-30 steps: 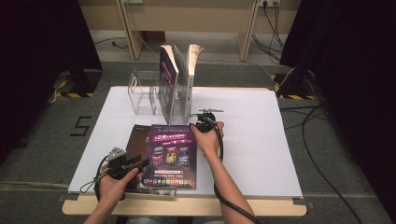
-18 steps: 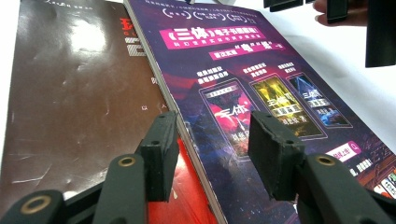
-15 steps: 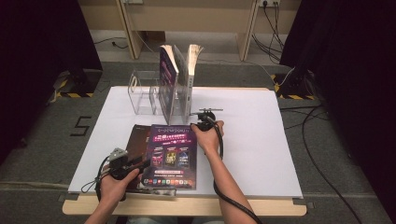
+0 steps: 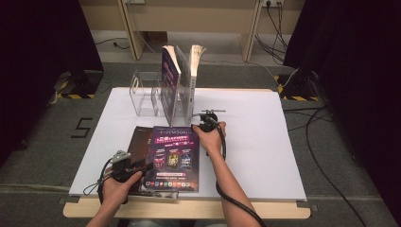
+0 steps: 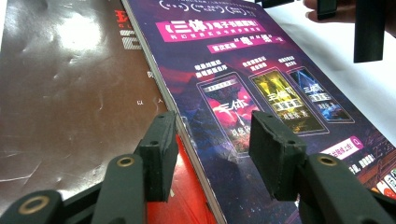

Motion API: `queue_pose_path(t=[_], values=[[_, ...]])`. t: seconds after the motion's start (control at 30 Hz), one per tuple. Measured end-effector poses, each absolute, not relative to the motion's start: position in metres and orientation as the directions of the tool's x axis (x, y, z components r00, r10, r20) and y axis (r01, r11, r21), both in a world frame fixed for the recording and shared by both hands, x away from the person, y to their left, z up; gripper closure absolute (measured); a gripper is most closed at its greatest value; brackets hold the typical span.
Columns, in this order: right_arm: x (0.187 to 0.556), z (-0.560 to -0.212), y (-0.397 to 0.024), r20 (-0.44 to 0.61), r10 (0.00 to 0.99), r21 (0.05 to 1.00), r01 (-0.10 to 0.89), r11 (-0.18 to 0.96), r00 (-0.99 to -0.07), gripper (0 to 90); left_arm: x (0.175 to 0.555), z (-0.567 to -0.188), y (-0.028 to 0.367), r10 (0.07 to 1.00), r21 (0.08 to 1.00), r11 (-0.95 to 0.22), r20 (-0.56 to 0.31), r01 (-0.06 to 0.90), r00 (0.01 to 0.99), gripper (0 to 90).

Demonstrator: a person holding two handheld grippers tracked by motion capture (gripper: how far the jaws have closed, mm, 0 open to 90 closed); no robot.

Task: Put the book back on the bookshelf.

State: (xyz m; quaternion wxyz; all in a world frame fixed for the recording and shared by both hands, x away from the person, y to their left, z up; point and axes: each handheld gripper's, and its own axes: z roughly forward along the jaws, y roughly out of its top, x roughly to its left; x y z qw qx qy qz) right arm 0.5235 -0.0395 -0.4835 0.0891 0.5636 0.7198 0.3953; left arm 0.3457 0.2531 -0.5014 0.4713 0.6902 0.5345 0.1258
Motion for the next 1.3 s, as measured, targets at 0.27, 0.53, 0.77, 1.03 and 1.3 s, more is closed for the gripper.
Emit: queue_pose_path(t=[0.27,0.53,0.77,1.03,1.3], values=[[0.527,-0.489,-0.04,0.32,0.877,0.674,0.737,0.056,-0.359,55.5,0.346,-0.503,0.253,0.857,0.782,0.009,-0.327,0.623,0.398,51.1],[0.528,-0.491,-0.041,0.323,0.868,0.683,0.728,0.062,-0.376,54.6,0.347,-0.503,0.252,0.857,0.78,0.006,-0.326,0.625,0.399,51.1],[0.528,-0.491,-0.045,0.357,0.864,0.663,0.748,0.032,-0.354,61.4,0.347,-0.504,0.252,0.858,0.78,0.001,-0.322,0.626,0.4,51.8],[0.528,-0.488,-0.05,0.353,0.873,0.629,0.776,0.045,-0.337,75.2,0.348,-0.503,0.251,0.863,0.781,-0.011,-0.308,0.625,0.401,53.0],[0.534,-0.489,-0.052,0.379,0.863,0.638,0.77,0.017,-0.334,62.4,0.348,-0.503,0.252,0.863,0.781,-0.014,-0.305,0.624,0.402,53.2]])
